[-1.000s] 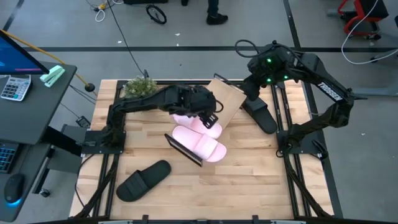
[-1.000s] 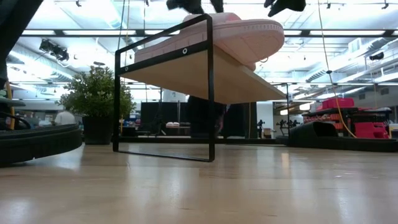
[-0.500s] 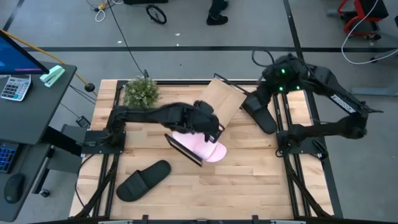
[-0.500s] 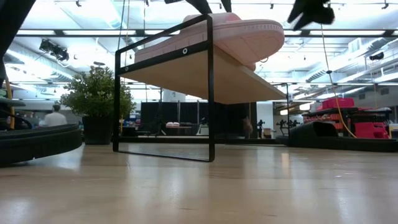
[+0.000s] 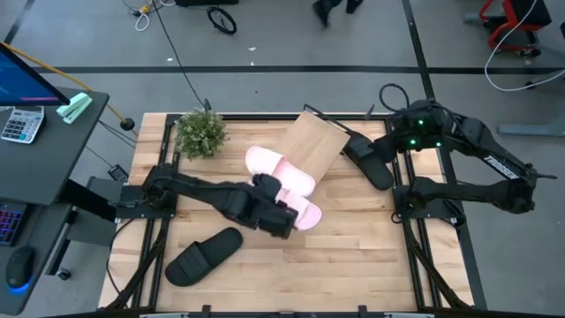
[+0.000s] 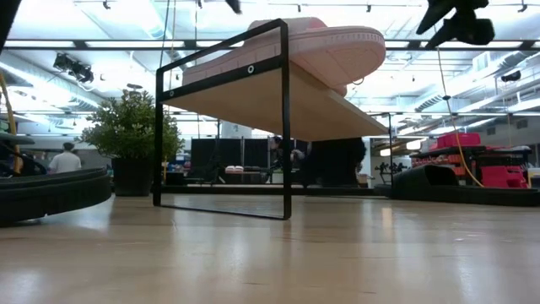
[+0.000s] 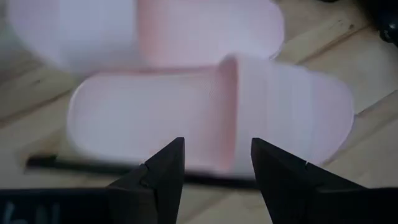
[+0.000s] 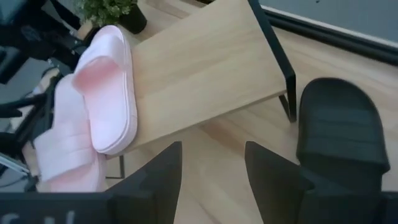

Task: Pick and place slides into the shelf
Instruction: Put the top black slipper on the shelf

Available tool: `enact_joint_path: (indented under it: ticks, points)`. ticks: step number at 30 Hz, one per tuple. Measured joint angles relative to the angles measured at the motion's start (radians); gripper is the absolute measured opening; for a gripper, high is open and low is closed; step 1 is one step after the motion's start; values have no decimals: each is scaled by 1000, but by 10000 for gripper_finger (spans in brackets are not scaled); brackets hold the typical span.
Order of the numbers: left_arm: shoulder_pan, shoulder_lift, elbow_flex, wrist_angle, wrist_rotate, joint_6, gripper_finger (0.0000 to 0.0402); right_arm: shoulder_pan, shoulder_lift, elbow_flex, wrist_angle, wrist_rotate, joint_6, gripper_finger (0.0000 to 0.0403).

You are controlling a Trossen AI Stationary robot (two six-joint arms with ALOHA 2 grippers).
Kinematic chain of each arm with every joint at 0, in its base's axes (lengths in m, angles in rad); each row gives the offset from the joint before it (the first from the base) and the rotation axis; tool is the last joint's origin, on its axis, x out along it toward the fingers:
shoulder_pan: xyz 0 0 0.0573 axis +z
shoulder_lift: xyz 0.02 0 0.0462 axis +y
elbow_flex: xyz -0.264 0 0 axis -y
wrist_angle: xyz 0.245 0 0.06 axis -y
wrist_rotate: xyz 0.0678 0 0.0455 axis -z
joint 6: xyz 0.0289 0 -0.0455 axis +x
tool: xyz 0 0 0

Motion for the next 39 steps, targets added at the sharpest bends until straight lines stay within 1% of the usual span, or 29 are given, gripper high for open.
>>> enact_joint_path:
  ticks: [3, 8, 12, 16, 20, 21, 22, 24, 27, 28, 31, 36, 39]
  points:
    - [-55, -1, 0, -47, -20, -97, 189, 0, -11, 0, -19, -1, 35, 181]
    - [-139, -1, 0, -51, -68, -221, 184, 0, -14, 0, -29, -1, 67, 181]
    - [-212, -1, -33, -52, -89, -348, 181, 0, -14, 0, -29, -3, 94, 181]
    - [-313, -1, -81, -52, -97, -534, 184, 0, -14, 0, -29, -23, 131, 181]
    - [-420, -1, -145, -52, -173, -807, 187, 0, -13, 0, -29, -47, 144, 181]
    - [-447, -1, -163, -51, -203, -865, 187, 0, -13, 0, -29, -47, 150, 181]
    - [-469, -1, -183, -38, -223, -892, 187, 0, -13, 0, -29, -47, 158, 181]
    - [-496, 0, -217, -6, -231, -896, 186, 0, -13, 0, -29, -52, 169, 181]
    - [-535, -1, -259, 6, -348, -901, 182, 0, -13, 0, -29, -69, 188, 181]
    - [-541, -1, -270, 9, -369, -914, 181, 0, -13, 0, -30, -75, 196, 181]
    - [-563, 1, -277, 45, -370, -948, 179, 0, -13, 0, -30, -90, 223, 181]
    - [-590, 9, -276, 257, -375, -947, 176, 11, -13, 0, -30, -98, 239, 181]
    - [-612, 35, -276, 378, -454, -930, 170, 38, -13, 0, -30, -97, 241, 181]
